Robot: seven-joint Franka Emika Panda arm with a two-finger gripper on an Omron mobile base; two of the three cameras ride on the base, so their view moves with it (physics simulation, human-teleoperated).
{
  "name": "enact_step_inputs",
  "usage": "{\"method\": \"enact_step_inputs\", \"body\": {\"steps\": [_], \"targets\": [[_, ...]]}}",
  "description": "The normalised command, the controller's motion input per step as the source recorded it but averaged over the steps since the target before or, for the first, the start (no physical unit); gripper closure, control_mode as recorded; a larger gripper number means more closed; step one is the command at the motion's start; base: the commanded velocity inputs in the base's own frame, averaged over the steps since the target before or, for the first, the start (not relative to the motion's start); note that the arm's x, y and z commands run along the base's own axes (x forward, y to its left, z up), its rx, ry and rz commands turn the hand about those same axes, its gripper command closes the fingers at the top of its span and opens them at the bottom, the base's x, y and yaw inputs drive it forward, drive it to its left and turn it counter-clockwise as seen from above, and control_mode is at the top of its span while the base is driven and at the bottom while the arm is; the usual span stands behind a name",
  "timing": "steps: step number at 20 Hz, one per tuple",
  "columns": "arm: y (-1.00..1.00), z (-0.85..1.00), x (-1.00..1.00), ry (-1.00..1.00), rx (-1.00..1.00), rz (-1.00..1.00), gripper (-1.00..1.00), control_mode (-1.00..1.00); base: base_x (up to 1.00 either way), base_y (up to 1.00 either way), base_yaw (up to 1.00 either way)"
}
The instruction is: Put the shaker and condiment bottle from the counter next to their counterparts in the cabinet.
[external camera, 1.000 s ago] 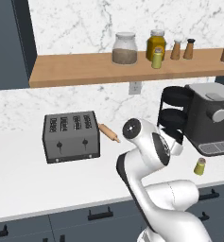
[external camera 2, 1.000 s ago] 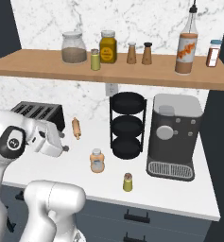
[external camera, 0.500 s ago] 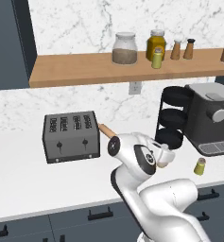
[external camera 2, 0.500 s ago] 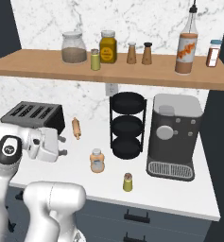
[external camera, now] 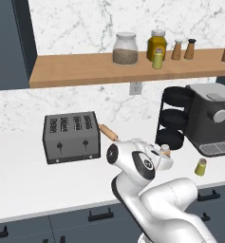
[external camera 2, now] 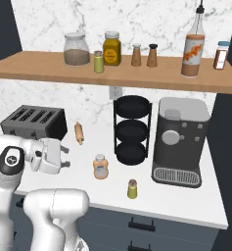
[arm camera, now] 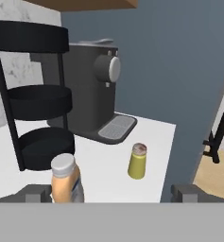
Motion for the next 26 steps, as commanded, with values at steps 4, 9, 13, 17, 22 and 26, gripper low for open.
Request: {"method": "enact_step_inputs", "body": {"steps": [4, 9, 13, 17, 22, 26], "targets": [[0.0, -0.2, 0.0, 0.0, 0.0, 0.0, -1.0, -1.0, 0.0, 0.0, 0.0], [0.0, -0.17, 0.0, 0.0, 0.0, 0.0, -1.0, -1.0, 0.0, 0.0, 0.0], [0.0, -0.19, 0.03, 0.04, 0.0, 0.0, -1.0, -1.0, 0.0, 0.0, 0.0], [0.0, -0.17, 0.03, 0.05, 0.0, 0.0, -1.0, -1.0, 0.0, 0.0, 0.0], [0.0, -0.15, 0.08, 0.05, 0.0, 0.0, -1.0, -1.0, 0.0, 0.0, 0.0], [0.0, -0.15, 0.11, 0.03, 0.0, 0.0, -1.0, -1.0, 0.0, 0.0, 0.0]]}}
